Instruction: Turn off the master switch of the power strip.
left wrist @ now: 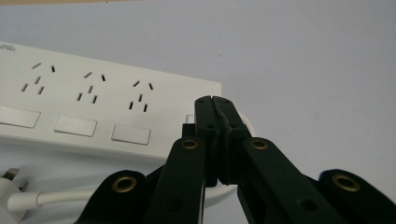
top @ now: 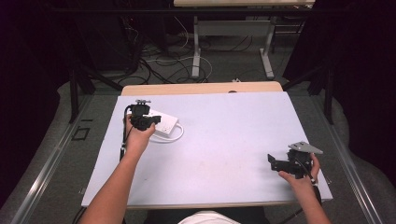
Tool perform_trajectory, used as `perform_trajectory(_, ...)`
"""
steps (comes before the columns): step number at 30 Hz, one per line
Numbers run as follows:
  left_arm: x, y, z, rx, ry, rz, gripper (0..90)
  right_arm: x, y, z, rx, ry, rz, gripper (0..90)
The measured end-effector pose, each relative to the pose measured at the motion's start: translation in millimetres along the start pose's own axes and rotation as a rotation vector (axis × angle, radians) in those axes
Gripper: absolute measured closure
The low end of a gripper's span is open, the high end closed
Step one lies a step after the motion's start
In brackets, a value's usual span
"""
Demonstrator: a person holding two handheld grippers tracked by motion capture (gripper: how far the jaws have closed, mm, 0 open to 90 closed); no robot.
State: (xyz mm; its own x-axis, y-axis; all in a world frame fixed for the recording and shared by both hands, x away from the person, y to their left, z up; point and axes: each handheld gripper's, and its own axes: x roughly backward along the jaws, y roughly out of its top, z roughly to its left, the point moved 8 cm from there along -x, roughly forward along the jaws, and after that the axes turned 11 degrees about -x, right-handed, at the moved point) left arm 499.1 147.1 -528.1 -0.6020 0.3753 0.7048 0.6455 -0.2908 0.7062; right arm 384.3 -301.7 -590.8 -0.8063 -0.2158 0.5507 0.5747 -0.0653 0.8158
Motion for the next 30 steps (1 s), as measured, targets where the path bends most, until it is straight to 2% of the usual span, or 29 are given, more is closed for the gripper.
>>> perform_trajectory(13,-14.6,12.1,-8.4,-0.004,-0.004,0.013,90.0,0.7,-1.2,-2.0,0.006,0.004,0.009,0.0)
perform_trajectory(15,-20.2,12.6,-10.3,-0.008,0.000,0.026,90.0,-0.1,-0.6,-2.7,0.003,-0.004,-0.001,0.0)
perform_trajectory(20,-30.9,11.2,-11.9,-0.017,0.006,0.056,90.0,0.3,-2.4,-2.7,0.008,0.005,0.014,0.0)
perform_trajectory(24,-37.6,10.3,-12.5,-0.008,0.008,0.070,90.0,1.0,-2.9,-3.1,0.004,0.004,0.017,0.0)
perform_trajectory(30,-45.7,5.8,-12.2,-0.022,0.017,0.111,90.0,0.1,-3.5,-3.8,0.002,0.008,0.020,0.0)
